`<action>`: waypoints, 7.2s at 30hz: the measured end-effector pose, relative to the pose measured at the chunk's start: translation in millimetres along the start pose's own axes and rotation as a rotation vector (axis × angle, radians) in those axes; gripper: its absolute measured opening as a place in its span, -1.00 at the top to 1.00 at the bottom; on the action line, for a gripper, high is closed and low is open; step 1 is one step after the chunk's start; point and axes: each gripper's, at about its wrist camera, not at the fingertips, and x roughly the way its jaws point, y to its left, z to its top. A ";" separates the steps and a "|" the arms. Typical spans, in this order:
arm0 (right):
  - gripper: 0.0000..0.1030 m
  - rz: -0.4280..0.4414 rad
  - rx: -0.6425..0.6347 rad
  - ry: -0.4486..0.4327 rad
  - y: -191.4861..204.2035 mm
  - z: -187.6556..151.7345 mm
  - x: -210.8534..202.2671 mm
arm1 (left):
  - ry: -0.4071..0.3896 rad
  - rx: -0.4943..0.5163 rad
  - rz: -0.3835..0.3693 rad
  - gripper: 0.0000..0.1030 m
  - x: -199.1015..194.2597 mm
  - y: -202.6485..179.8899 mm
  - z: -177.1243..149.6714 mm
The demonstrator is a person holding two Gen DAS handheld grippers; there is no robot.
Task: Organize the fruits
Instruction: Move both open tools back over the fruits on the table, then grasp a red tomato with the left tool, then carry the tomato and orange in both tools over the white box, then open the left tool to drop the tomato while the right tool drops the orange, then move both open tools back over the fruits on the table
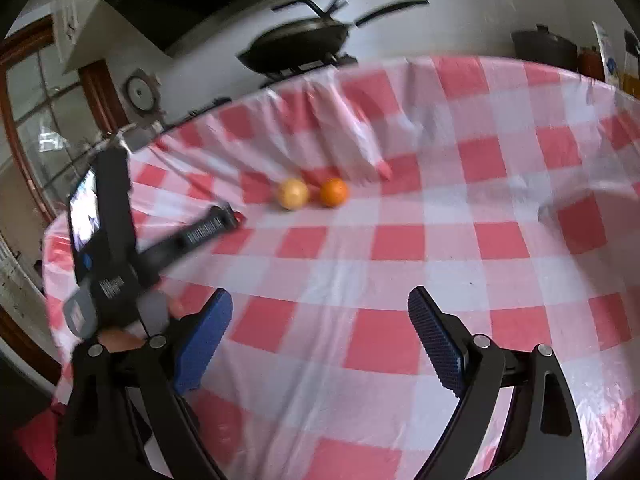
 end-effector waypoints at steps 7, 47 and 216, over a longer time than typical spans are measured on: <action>-0.69 -0.016 0.103 0.047 -26.8 6.9 44.8 | 0.005 -0.117 -0.109 -0.96 26.7 22.1 15.6; 0.26 -0.011 0.147 0.064 -11.3 72.8 147.3 | 0.161 -0.210 -0.219 -0.96 57.3 47.1 14.5; -0.63 0.105 -0.129 0.048 56.6 -39.4 -4.6 | 0.040 -0.003 -0.006 -0.96 -50.4 80.7 -10.7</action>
